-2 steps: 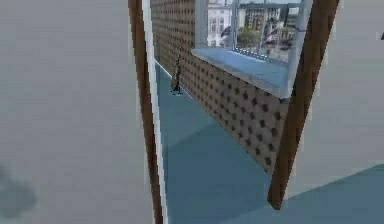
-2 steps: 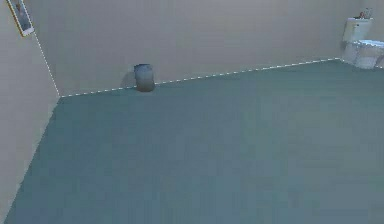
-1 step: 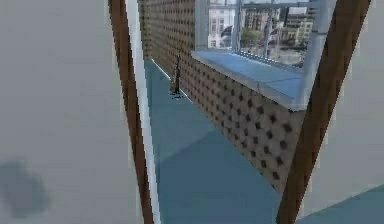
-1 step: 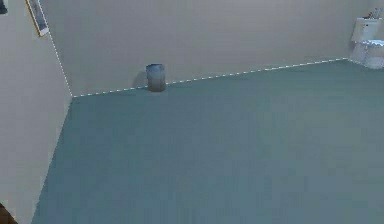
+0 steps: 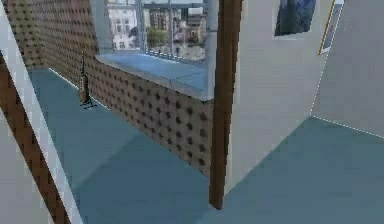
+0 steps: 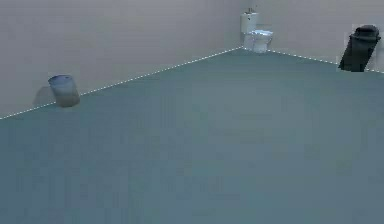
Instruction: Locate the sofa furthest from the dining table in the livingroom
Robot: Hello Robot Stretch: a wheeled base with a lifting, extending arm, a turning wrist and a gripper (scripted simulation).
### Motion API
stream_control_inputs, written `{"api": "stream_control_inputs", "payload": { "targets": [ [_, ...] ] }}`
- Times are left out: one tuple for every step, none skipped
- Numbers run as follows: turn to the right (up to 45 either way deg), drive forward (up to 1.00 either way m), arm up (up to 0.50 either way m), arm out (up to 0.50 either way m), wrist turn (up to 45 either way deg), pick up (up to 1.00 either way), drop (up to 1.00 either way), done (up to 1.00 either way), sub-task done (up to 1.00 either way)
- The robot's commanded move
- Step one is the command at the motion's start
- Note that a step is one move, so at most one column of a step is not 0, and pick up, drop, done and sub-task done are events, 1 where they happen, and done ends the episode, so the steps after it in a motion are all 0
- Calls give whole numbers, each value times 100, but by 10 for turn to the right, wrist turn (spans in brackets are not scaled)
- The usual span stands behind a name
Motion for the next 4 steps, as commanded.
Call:
{"api": "stream_control_inputs", "payload": {
  "targets": [
    [0,80,0,0,0,0,0,0,0],
    [-420,0,0,0,0,0,0,0,0],
    [0,90,0,0,0,0,0,0,0],
    [-30,0,0,0,0,0,0,0,0]
  ]
}}
